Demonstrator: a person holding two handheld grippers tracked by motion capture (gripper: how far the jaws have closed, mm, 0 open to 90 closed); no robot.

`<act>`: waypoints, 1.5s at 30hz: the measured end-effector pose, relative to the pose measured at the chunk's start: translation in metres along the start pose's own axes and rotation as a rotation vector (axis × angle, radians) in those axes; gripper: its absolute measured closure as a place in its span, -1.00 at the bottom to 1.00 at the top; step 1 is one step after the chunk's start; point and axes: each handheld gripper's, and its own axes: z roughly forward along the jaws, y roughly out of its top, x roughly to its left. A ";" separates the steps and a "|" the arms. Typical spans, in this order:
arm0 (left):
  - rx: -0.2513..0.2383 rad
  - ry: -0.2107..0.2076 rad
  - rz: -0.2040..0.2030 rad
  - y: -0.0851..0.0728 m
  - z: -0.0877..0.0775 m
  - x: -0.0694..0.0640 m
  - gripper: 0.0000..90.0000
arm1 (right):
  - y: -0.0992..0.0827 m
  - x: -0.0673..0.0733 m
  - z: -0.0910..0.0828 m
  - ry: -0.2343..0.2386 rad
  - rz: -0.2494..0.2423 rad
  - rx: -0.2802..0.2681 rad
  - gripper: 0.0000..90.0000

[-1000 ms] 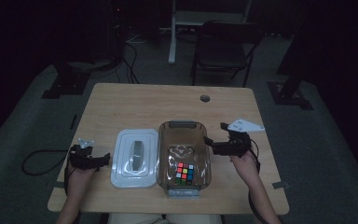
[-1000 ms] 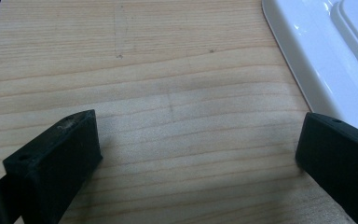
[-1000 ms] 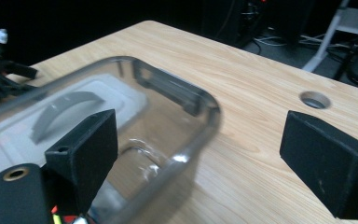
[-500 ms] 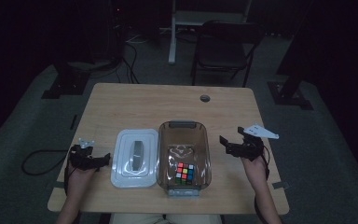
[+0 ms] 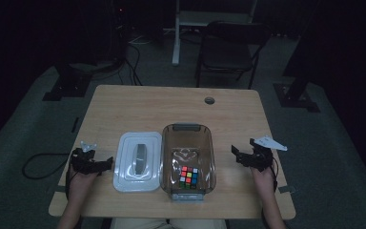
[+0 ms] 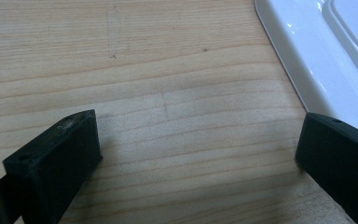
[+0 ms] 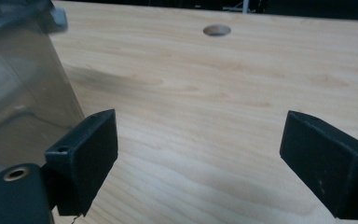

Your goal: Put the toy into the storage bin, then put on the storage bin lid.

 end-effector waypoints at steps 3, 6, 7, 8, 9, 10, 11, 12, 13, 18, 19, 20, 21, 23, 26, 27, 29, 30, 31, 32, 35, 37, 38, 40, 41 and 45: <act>0.000 0.000 0.000 0.000 0.000 0.000 -0.99 | -0.010 -0.002 0.001 -0.024 -0.008 0.012 -0.75; 0.003 0.001 0.001 0.000 0.000 0.000 -0.99 | -0.017 -0.004 0.002 -0.035 0.012 0.015 -0.75; 0.001 0.003 -0.002 0.000 0.000 0.000 -0.99 | -0.020 -0.006 0.002 -0.038 0.016 0.019 -0.75; 0.002 0.003 -0.002 -0.001 -0.001 -0.001 -0.99 | -0.022 -0.006 0.002 -0.041 0.022 0.026 -0.75; 0.002 0.003 -0.002 -0.001 -0.001 -0.001 -0.99 | -0.025 -0.007 0.002 -0.039 0.023 0.033 -0.75; 0.001 0.004 -0.003 -0.001 -0.001 -0.001 -0.99 | -0.027 -0.008 0.002 -0.041 0.023 0.042 -0.75; 0.001 0.005 -0.003 -0.001 -0.001 -0.001 -0.99 | -0.029 -0.010 0.002 -0.048 0.022 0.050 -0.75; 0.001 0.005 -0.003 -0.001 -0.001 -0.001 -0.99 | -0.031 -0.011 0.001 -0.053 0.027 0.053 -0.75; 0.001 0.005 -0.003 -0.001 -0.001 -0.001 -0.99 | -0.033 -0.012 0.001 -0.059 0.031 0.058 -0.75; 0.001 0.004 -0.003 -0.001 -0.001 -0.001 -0.99 | -0.040 -0.017 -0.002 -0.095 0.047 0.071 -0.75; 0.001 0.004 -0.003 -0.001 -0.001 -0.001 -0.99 | -0.040 -0.018 -0.003 -0.108 0.039 0.076 -0.75; 0.001 0.003 -0.003 -0.001 -0.001 -0.001 -0.99 | -0.041 -0.018 -0.003 -0.120 0.035 0.087 -0.75; 0.001 0.004 -0.003 -0.001 -0.001 -0.001 -0.99 | -0.042 -0.019 -0.004 -0.130 0.033 0.092 -0.75; 0.001 0.003 -0.003 -0.001 -0.001 -0.001 -0.99 | -0.043 -0.020 -0.006 -0.139 0.045 0.094 -0.75; -0.001 0.003 -0.005 -0.001 -0.001 -0.001 -0.99 | -0.047 -0.020 -0.008 -0.170 0.050 0.119 -0.75; -0.001 0.003 -0.005 -0.001 -0.001 -0.001 -0.99 | -0.048 -0.021 -0.008 -0.180 0.049 0.137 -0.75; 0.001 0.003 -0.003 -0.001 -0.001 -0.001 -0.99 | -0.051 -0.021 -0.009 -0.206 0.048 0.162 -0.75; 0.000 0.003 -0.004 -0.001 -0.001 -0.001 -0.99 | -0.051 -0.022 -0.010 -0.217 0.049 0.173 -0.75; 0.000 0.003 -0.004 -0.001 -0.001 -0.001 -0.99 | -0.052 -0.023 -0.011 -0.216 0.062 0.172 -0.75; 0.000 0.003 -0.004 -0.001 -0.001 -0.001 -0.99 | -0.052 -0.025 -0.011 -0.221 0.080 0.177 -0.75; 0.000 0.004 -0.004 -0.001 -0.001 -0.001 -0.99 | -0.053 -0.030 -0.010 -0.237 0.135 0.211 -0.75; 0.000 0.004 -0.004 -0.001 -0.001 -0.001 -0.99 | -0.053 -0.031 -0.009 -0.232 0.147 0.230 -0.75; -0.001 0.003 -0.004 -0.001 -0.001 -0.001 -0.99 | -0.052 -0.031 -0.009 -0.236 0.141 0.232 -0.75; -0.001 0.001 -0.003 -0.001 -0.001 -0.001 -0.99 | -0.052 -0.029 -0.007 -0.250 0.123 0.243 -0.75; 0.000 -0.001 0.001 -0.001 -0.001 -0.001 -0.99 | -0.052 -0.028 -0.006 -0.258 0.114 0.248 -0.75; 0.010 -0.006 0.006 -0.002 -0.003 -0.001 -0.99 | -0.051 -0.025 -0.004 -0.276 0.091 0.262 -0.75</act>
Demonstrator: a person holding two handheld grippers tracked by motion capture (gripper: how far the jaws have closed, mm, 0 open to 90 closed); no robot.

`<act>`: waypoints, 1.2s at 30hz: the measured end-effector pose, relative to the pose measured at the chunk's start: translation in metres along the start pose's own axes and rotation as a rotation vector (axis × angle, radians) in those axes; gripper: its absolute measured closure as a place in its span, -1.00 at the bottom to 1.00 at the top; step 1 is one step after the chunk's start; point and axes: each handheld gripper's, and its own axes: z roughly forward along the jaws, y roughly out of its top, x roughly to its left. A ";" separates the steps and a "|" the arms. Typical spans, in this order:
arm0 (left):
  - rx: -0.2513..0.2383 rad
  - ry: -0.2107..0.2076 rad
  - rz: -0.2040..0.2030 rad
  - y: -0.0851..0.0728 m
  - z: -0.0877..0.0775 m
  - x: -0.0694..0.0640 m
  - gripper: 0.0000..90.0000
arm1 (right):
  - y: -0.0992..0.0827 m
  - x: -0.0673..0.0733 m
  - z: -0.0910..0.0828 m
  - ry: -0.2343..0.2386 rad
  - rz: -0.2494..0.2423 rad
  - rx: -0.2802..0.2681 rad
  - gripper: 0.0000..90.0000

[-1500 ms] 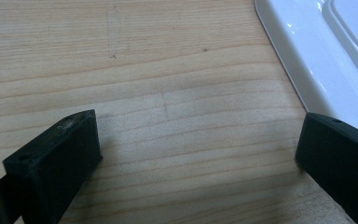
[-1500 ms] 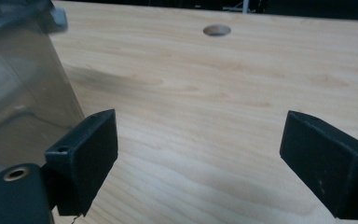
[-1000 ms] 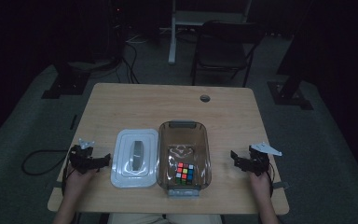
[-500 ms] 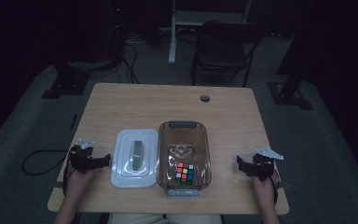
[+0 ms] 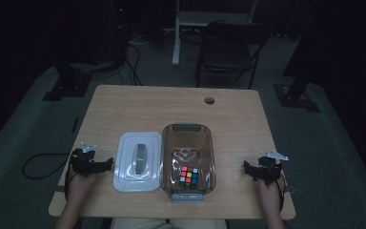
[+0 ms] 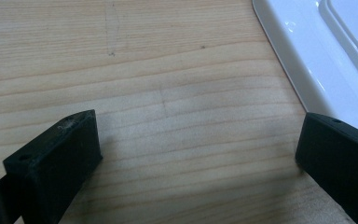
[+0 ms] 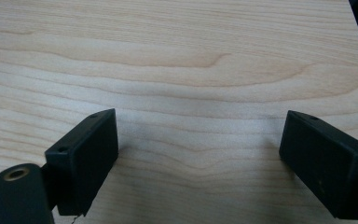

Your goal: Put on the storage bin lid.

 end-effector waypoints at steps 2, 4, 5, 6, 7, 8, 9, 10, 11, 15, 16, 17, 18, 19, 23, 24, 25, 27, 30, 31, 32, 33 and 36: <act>0.017 -0.002 -0.009 0.001 -0.002 -0.001 -0.99 | 0.000 0.000 0.000 -0.001 0.000 0.000 -0.75; 0.023 -0.011 -0.007 0.001 -0.005 -0.002 -0.99 | 0.000 0.000 0.000 0.000 0.000 0.000 -0.75; 0.021 -0.010 -0.011 0.002 -0.007 -0.004 -0.99 | 0.000 0.000 0.000 -0.001 0.000 0.000 -0.75; 0.019 -0.013 -0.008 0.003 -0.009 -0.005 -0.99 | 0.000 0.000 0.000 0.000 0.000 0.000 -0.75; 0.018 -0.017 -0.004 0.005 -0.011 -0.007 -0.99 | 0.000 0.000 0.000 0.000 -0.001 0.000 -0.75; 0.018 -0.022 0.000 0.006 -0.014 -0.009 -0.99 | 0.000 0.000 0.000 0.000 0.000 0.000 -0.75; 0.020 -0.031 0.004 0.007 -0.016 -0.011 -0.99 | 0.000 0.000 0.000 0.000 -0.001 0.000 -0.75; 0.020 -0.041 0.006 0.008 -0.018 -0.013 -0.99 | 0.000 0.000 0.000 0.000 0.000 0.000 -0.75; 0.023 -0.052 0.014 0.010 -0.020 -0.016 -0.99 | 0.000 0.000 0.000 0.000 0.000 0.000 -0.75; 0.031 -0.094 0.043 0.012 -0.026 -0.029 -0.99 | 0.000 0.000 0.000 0.000 0.000 0.000 -0.75; 0.031 -0.111 0.048 0.013 -0.028 -0.032 -0.99 | 0.000 0.000 0.000 0.000 0.000 0.000 -0.75; 0.030 -0.119 0.050 0.013 -0.029 -0.035 -0.99 | 0.000 0.000 0.000 0.000 0.000 0.000 -0.75; 0.030 -0.128 0.060 0.014 -0.030 -0.037 -0.99 | 0.000 0.000 0.000 0.000 0.000 0.000 -0.75; 0.027 -0.136 0.067 0.014 -0.031 -0.040 -0.99 | 0.000 0.000 0.000 0.000 0.000 0.000 -0.75; 0.021 -0.183 0.087 0.016 -0.034 -0.051 -0.99 | 0.000 0.000 0.000 0.000 0.000 0.000 -0.75; 0.017 -0.192 0.088 0.016 -0.035 -0.054 -0.99 | 0.000 0.000 0.000 0.000 0.000 0.000 -0.75; 0.012 -0.204 0.090 0.016 -0.036 -0.057 -0.99 | 0.000 0.000 0.000 0.000 0.000 0.000 -0.75; 0.008 -0.219 0.090 0.017 -0.037 -0.059 -0.99 | 0.000 0.000 0.000 0.000 0.000 0.000 -0.75; -0.005 -0.245 0.093 0.020 -0.038 -0.068 -0.99 | 0.000 0.000 0.000 0.000 0.000 0.000 -0.75; -0.003 -0.247 0.097 0.020 -0.037 -0.070 -0.99 | 0.000 0.000 0.000 0.000 0.000 0.000 -0.75; -0.002 -0.259 0.103 0.021 -0.035 -0.073 -0.99 | 0.000 0.000 0.000 0.000 0.000 0.000 -0.75; -0.002 -0.259 0.103 0.021 -0.035 -0.073 -0.99 | 0.000 0.000 0.000 0.000 0.000 0.000 -0.75; 0.000 -0.282 0.124 0.022 -0.033 -0.082 -0.98 | 0.000 0.000 0.000 0.000 0.000 0.000 -0.75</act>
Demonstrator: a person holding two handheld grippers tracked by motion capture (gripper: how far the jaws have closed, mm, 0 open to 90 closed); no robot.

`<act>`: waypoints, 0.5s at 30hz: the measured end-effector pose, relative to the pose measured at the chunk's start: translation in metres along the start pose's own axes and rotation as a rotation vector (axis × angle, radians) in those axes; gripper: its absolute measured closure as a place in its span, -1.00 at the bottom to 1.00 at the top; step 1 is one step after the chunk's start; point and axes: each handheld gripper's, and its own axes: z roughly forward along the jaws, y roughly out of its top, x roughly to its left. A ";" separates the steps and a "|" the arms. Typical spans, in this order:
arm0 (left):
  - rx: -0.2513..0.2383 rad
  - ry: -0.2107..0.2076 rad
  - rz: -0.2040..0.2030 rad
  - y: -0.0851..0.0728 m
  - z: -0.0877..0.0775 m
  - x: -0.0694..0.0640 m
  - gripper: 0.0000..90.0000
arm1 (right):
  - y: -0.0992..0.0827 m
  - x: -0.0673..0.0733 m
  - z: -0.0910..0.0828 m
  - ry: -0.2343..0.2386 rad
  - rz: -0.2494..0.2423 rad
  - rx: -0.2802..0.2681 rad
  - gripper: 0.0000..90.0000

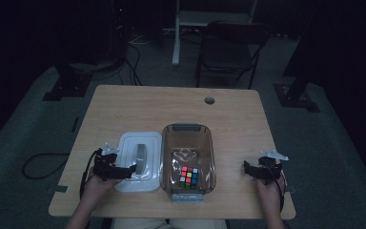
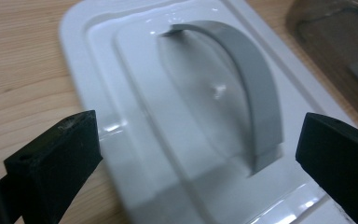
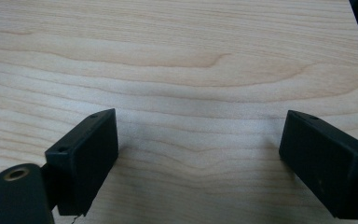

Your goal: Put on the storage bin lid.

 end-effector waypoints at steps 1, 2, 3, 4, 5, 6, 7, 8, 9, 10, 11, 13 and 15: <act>0.001 -0.005 0.005 0.001 0.002 -0.002 -0.98 | 0.000 0.000 0.000 0.000 0.000 0.000 -0.75; -0.001 -0.017 0.012 0.001 0.003 -0.004 -0.93 | 0.000 0.000 0.000 0.000 0.000 0.000 -0.75; -0.003 -0.028 0.013 0.002 0.004 -0.006 -0.89 | 0.000 0.000 0.000 0.000 0.000 0.000 -0.75; 0.000 -0.036 0.014 0.003 0.006 -0.008 -0.89 | 0.000 0.000 0.000 0.000 0.000 0.000 -0.75; -0.002 -0.032 0.023 0.004 0.007 -0.010 -0.89 | 0.000 0.000 0.000 0.000 0.000 0.000 -0.75; -0.011 -0.021 0.042 0.004 0.008 -0.013 -0.86 | 0.000 0.000 0.000 0.000 0.000 0.000 -0.75; -0.016 -0.019 0.046 0.005 0.009 -0.015 -0.82 | 0.000 0.000 0.000 0.000 0.000 0.000 -0.75; -0.017 -0.033 0.041 0.007 0.011 -0.016 -0.81 | 0.000 0.000 0.000 0.000 0.000 0.000 -0.75; -0.022 -0.037 0.040 0.008 0.012 -0.017 -0.81 | 0.000 0.000 0.000 0.000 0.000 0.000 -0.75; -0.032 -0.038 0.045 0.009 0.013 -0.018 -0.73 | 0.000 0.000 0.000 0.000 0.000 0.000 -0.75; -0.037 -0.044 0.045 0.010 0.014 -0.020 -0.60 | 0.000 0.000 0.000 0.000 0.000 0.000 -0.75; -0.031 -0.045 0.047 0.012 0.019 -0.022 -0.60 | 0.000 0.000 0.000 0.000 0.000 0.000 -0.75; -0.032 -0.052 0.044 0.013 0.022 -0.023 -0.45 | 0.000 0.000 0.000 0.000 0.000 0.000 -0.75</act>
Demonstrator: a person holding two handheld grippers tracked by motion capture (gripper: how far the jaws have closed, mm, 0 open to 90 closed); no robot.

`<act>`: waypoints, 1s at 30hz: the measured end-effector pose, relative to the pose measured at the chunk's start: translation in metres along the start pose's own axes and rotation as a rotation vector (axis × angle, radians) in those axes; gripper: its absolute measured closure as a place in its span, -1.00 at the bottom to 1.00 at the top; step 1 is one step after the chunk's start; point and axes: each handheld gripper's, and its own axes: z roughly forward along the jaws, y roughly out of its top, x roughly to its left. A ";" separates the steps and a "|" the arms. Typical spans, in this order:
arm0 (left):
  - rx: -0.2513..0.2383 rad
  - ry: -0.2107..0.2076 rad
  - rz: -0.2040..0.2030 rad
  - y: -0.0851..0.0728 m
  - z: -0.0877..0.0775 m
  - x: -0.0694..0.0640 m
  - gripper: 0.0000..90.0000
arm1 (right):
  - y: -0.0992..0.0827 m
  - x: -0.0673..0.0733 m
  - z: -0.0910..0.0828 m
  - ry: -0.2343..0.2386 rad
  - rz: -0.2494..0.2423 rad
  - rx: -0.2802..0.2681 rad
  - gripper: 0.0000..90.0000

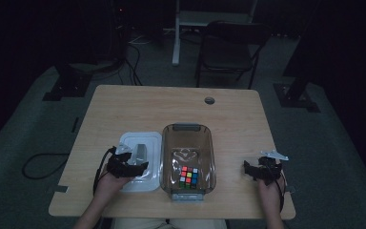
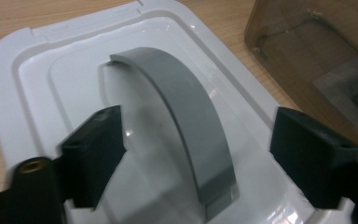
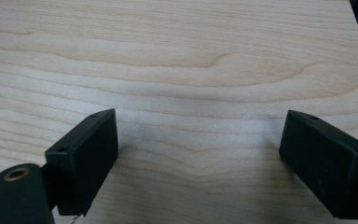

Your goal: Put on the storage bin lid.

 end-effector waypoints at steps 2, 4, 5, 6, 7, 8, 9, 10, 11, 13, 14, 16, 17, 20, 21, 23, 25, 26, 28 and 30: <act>0.007 0.005 -0.001 0.000 0.004 -0.001 -0.44 | 0.000 0.000 0.000 0.000 0.000 0.000 -0.75; 0.003 0.000 -0.012 0.000 0.006 -0.001 -0.28 | 0.000 0.000 0.000 0.000 0.000 0.000 -0.75; 0.005 0.002 -0.013 0.000 0.007 0.000 -0.27 | 0.000 0.000 0.000 0.000 0.000 0.000 -0.75; 0.001 0.002 -0.015 0.000 0.008 0.000 -0.20 | 0.000 0.000 0.000 0.000 0.000 0.000 -0.75; 0.003 0.001 -0.016 0.000 0.009 0.000 -0.17 | 0.000 0.000 0.000 0.000 0.000 0.000 -0.75; 0.005 0.002 -0.018 0.000 0.010 0.001 -0.16 | 0.000 0.000 0.000 0.000 0.000 0.000 -0.75; 0.004 0.003 -0.022 0.000 0.011 0.001 -0.10 | 0.000 0.000 0.000 0.000 0.000 0.000 -0.75; 0.005 0.004 -0.025 -0.001 0.012 0.002 -0.07 | 0.000 0.000 0.000 0.000 0.000 0.000 -0.75; 0.008 0.003 -0.026 -0.001 0.013 0.002 -0.06 | 0.000 0.000 0.000 0.000 0.000 0.000 -0.75; 0.014 0.004 -0.022 -0.001 0.014 0.002 0.05 | 0.000 0.000 0.000 -0.002 0.001 0.000 -0.75; 0.024 -0.005 -0.019 -0.001 0.015 0.002 0.09 | 0.000 0.000 0.000 -0.003 0.001 0.000 -0.75; 0.026 -0.014 -0.020 -0.002 0.015 0.004 0.24 | 0.000 0.000 0.000 -0.003 0.001 0.000 -0.75; 0.028 -0.014 -0.019 -0.002 0.016 0.004 0.24 | 0.000 0.000 0.000 -0.003 0.001 0.000 -0.75; 0.027 -0.024 -0.014 -0.001 0.015 0.004 0.38 | 0.000 0.000 0.000 -0.003 0.001 0.000 -0.75; 0.026 -0.025 -0.017 -0.001 0.015 0.004 0.39 | 0.000 0.000 0.000 -0.003 0.001 0.000 -0.75; 0.019 -0.027 -0.031 -0.002 0.014 0.007 0.41 | 0.000 0.000 0.000 -0.003 0.001 0.000 -0.75; 0.013 -0.030 -0.049 -0.002 0.013 0.010 0.44 | 0.000 0.000 0.000 -0.003 0.002 0.000 -0.75; 0.009 -0.031 -0.056 -0.002 0.012 0.011 0.46 | 0.000 0.001 0.000 -0.003 0.004 0.000 -0.75; 0.003 -0.041 -0.056 -0.002 0.009 0.014 0.50 | 0.001 0.001 0.000 -0.002 0.007 -0.001 -0.75; -0.007 -0.047 -0.067 -0.001 0.007 0.018 0.54 | 0.000 0.002 0.000 0.012 0.015 -0.007 -0.75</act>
